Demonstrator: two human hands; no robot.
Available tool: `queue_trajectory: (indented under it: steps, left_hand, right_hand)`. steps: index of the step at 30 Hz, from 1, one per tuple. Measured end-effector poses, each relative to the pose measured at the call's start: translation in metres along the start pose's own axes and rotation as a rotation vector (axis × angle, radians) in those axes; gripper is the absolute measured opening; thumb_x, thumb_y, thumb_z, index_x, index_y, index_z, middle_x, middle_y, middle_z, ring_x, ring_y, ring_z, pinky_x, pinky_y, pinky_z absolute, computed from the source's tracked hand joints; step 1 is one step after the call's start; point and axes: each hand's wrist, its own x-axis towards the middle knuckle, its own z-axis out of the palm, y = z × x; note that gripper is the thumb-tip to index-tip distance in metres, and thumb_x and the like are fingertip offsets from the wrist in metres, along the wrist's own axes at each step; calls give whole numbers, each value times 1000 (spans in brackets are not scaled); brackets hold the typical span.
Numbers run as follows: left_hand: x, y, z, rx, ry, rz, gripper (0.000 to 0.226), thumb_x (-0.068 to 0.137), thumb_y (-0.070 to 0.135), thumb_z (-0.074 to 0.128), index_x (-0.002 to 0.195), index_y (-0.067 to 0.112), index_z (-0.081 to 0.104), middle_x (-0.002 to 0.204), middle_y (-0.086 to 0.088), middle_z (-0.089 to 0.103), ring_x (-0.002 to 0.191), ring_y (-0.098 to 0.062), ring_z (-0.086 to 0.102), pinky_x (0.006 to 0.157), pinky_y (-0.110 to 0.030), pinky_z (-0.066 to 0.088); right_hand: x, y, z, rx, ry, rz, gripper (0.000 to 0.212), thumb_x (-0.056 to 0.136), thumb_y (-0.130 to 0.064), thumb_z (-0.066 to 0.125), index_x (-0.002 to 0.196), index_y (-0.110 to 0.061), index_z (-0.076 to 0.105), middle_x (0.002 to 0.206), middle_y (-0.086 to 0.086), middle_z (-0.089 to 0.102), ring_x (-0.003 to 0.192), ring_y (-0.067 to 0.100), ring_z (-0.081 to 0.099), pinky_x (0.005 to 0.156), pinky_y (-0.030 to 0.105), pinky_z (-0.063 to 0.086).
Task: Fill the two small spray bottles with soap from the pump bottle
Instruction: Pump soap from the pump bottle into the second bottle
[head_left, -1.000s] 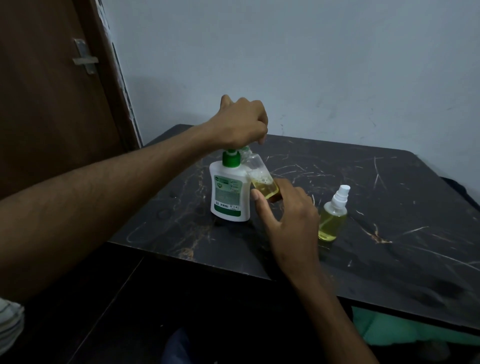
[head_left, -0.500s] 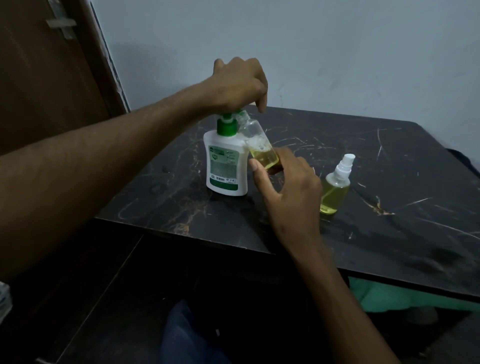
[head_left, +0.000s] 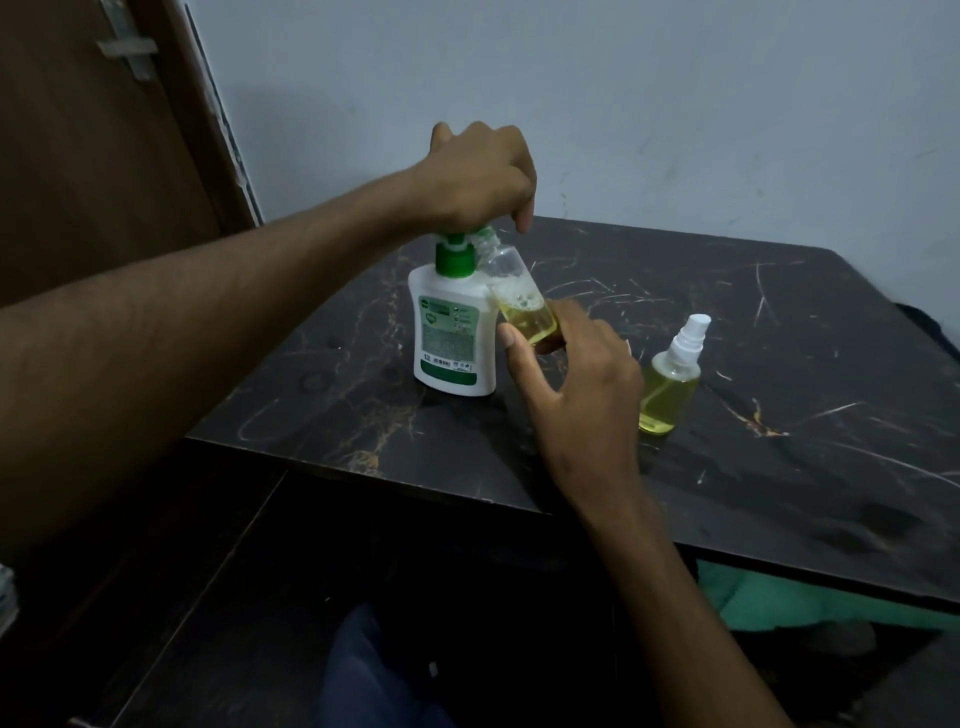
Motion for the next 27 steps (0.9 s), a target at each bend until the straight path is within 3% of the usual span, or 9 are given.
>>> queue_trajectory:
  steps: [18, 23, 27]
  left_hand:
    - [0, 0, 0, -26, 38, 10, 23, 81, 17, 59, 85, 19, 82, 91, 15, 66, 96, -16, 53, 105, -50, 25]
    - [-2, -2, -3, -44, 7, 15, 33, 71, 27, 52, 84, 20, 81, 102, 12, 70, 98, -17, 55, 103, -50, 23]
    - [1, -3, 0, -32, 11, 27, 24, 79, 21, 59, 85, 19, 82, 105, 13, 71, 101, -17, 56, 104, -51, 24]
  right_hand:
    - [-1, 0, 1, -19, -22, 8, 33, 104, -50, 58, 117, -21, 67, 93, -16, 55, 85, 6, 52, 78, 29, 38]
    - [-1, 1, 1, -21, -36, 11, 36, 104, -50, 58, 124, -22, 67, 97, -17, 56, 88, 6, 53, 80, 29, 39]
    - [0, 2, 2, -23, -29, 9, 34, 104, -48, 61, 122, -21, 68, 96, -18, 55, 87, 6, 52, 79, 29, 39]
